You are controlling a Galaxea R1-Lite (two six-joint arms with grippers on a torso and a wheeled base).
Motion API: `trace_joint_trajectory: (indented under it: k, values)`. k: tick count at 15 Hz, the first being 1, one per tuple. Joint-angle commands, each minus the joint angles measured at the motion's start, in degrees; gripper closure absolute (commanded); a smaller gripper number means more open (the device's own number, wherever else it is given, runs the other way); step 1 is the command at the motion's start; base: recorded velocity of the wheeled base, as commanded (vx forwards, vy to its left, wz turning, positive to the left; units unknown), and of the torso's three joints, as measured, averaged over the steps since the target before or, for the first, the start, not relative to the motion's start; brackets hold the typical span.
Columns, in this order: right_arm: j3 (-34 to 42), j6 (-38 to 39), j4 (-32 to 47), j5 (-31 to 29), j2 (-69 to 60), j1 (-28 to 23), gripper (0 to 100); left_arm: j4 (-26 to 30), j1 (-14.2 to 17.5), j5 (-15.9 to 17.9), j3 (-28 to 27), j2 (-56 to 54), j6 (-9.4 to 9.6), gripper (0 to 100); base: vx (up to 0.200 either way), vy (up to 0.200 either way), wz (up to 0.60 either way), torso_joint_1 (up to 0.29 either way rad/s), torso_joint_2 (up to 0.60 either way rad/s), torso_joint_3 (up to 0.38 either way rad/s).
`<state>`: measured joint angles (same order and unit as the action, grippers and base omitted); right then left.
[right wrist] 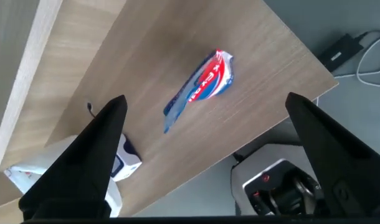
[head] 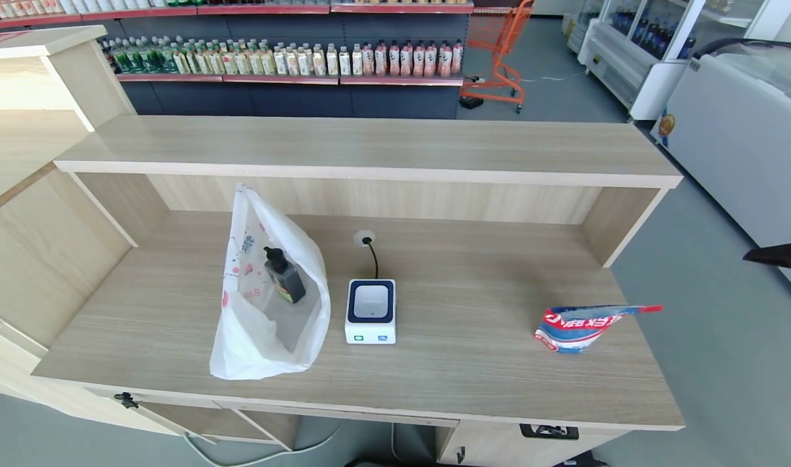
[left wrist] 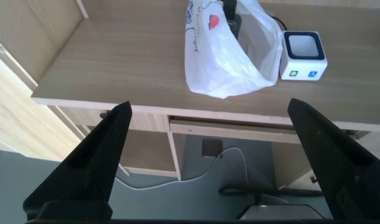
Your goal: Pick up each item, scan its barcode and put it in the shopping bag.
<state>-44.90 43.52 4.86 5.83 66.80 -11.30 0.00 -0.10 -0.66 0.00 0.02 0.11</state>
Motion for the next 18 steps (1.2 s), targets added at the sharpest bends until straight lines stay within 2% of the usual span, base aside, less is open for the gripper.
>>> trace_joint_trajectory:
  k: [1, 6, 10, 11, 13, 18]
  values:
    - [-0.3, 1.5, 0.1, 0.0, 3.9, 0.1, 0, 0.0, 0.0, 0.0, 0.0, 0.0, -0.11, 0, 0.0, 0.0, 0.0, 0.0, 0.0, 0.0]
    - [-0.6, 6.8, 4.0, -2.6, 10.0, 0.1, 0, 0.0, 0.0, 0.0, 0.0, 0.0, -0.2, 0, 0.0, 0.0, 0.0, 0.0, 0.0, 0.0]
    - [-1.2, 8.8, 1.9, -6.7, 15.9, 1.9, 0, 0.0, 0.0, 0.0, 0.0, 0.0, -0.2, 0, 0.0, 0.0, 0.0, 0.0, 0.0, 0.0]
    - [-0.7, 8.8, -0.1, -7.4, 18.4, 2.0, 0, 0.0, 0.0, 0.0, 0.0, 0.0, -0.2, 0, 0.0, 0.0, 0.0, 0.0, 0.0, 0.0]
    - [-0.4, 8.9, -6.5, -7.6, 22.9, 5.9, 0, 0.0, 0.0, 0.0, 0.0, 0.0, -0.2, 0, 0.0, 0.0, 0.0, 0.0, 0.0, 0.0]
    - [-1.8, 8.6, -15.3, -7.8, 31.2, 11.8, 0, 0.0, 0.0, 0.0, 0.0, 0.0, -0.2, 0, 0.0, 0.0, 0.0, 0.0, 0.0, 0.0]
